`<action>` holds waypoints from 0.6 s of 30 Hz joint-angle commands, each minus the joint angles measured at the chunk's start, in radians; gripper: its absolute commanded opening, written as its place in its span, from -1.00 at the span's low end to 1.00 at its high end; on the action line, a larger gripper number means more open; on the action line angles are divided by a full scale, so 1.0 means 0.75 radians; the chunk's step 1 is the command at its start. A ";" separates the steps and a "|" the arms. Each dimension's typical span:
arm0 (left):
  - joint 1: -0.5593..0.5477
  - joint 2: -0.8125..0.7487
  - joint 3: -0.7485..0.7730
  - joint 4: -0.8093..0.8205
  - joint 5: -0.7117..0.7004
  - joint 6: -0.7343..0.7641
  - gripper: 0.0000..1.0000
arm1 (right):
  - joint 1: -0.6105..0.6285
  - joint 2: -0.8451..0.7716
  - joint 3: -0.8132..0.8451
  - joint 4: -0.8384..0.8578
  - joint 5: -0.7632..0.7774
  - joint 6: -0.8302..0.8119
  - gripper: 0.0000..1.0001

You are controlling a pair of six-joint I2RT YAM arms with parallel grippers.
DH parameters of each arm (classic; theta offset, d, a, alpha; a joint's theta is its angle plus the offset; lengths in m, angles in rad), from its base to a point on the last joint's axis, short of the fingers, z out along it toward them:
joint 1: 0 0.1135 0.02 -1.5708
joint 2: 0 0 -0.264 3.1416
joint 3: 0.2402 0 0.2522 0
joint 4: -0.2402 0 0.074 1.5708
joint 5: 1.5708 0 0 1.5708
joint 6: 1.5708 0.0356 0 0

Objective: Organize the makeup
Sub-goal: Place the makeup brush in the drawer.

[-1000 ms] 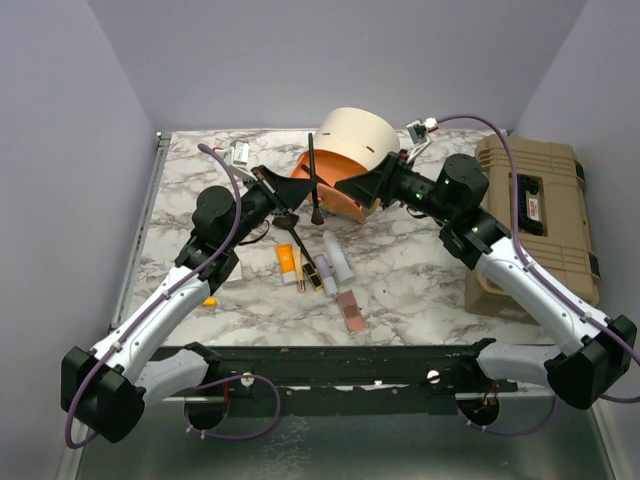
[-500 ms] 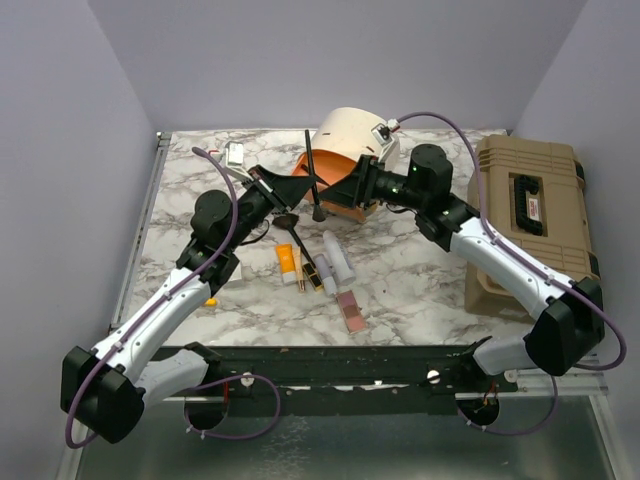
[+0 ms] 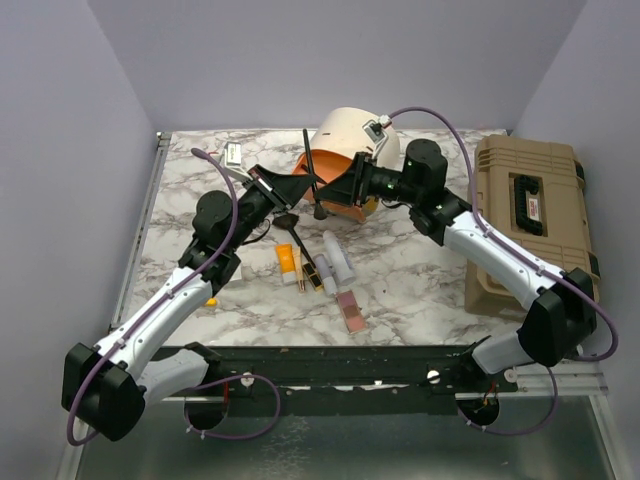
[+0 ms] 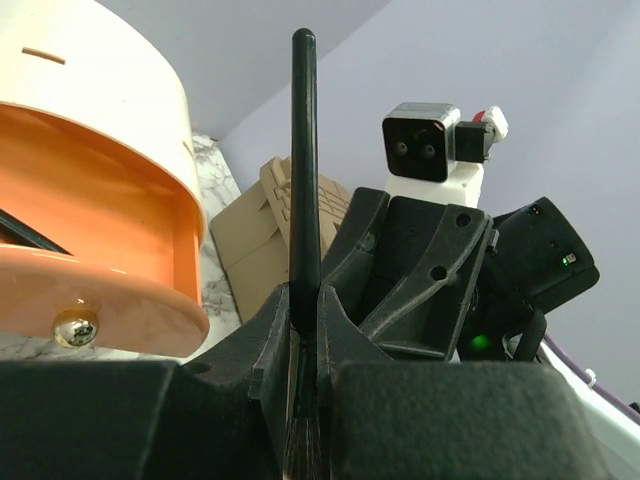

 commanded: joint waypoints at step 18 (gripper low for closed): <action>-0.004 0.061 -0.016 0.082 -0.015 -0.044 -1.00 | 0.018 0.066 0.115 -0.119 0.023 -0.089 -0.58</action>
